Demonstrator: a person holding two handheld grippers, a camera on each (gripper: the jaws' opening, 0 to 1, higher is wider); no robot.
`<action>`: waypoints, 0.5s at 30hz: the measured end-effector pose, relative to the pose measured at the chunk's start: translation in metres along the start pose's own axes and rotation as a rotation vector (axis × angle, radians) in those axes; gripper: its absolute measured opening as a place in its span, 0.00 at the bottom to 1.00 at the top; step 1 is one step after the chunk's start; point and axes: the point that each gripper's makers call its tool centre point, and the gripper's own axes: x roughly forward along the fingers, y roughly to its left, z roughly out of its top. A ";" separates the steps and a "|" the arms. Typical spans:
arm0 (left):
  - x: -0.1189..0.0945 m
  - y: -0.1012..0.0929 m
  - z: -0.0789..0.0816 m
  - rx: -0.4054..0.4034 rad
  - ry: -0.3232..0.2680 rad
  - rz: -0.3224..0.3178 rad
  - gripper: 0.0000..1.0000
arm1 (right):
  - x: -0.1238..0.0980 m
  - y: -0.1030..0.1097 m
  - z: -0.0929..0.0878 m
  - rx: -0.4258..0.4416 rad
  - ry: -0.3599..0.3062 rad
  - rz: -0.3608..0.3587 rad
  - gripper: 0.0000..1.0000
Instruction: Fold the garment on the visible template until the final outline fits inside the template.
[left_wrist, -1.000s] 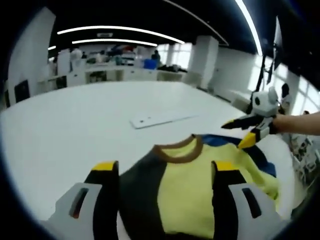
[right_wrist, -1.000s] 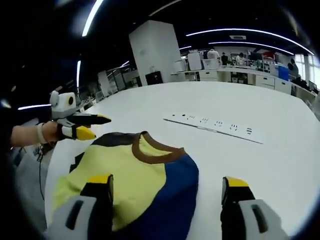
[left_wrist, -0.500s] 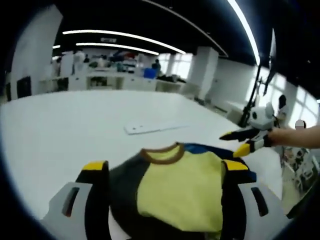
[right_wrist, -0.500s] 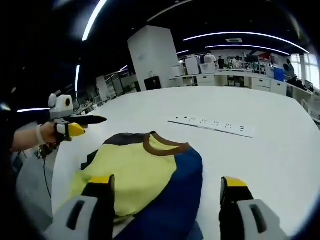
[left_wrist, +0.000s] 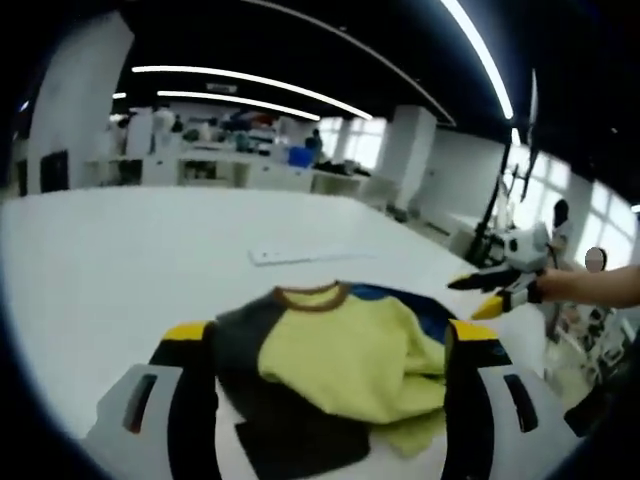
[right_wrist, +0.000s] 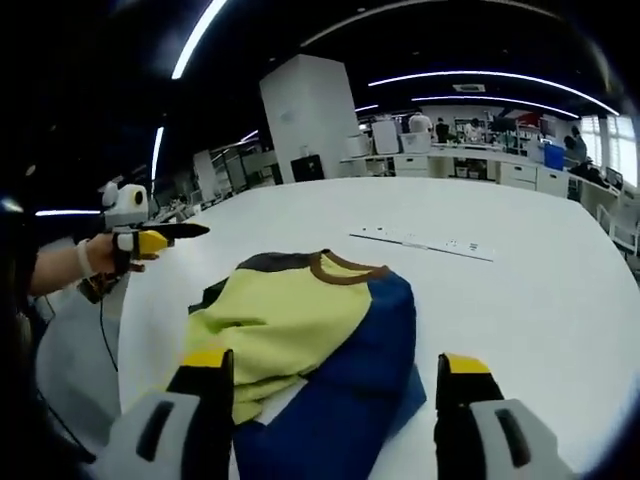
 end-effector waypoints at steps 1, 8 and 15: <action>-0.003 -0.001 -0.002 0.001 0.000 0.001 0.90 | -0.003 0.002 -0.003 -0.004 0.003 0.000 0.82; -0.029 -0.002 -0.012 -0.012 -0.003 0.025 0.89 | -0.030 0.023 -0.020 -0.050 0.016 0.006 0.79; -0.044 -0.006 -0.023 -0.029 0.001 0.031 0.87 | -0.051 0.046 -0.035 -0.068 0.022 0.036 0.66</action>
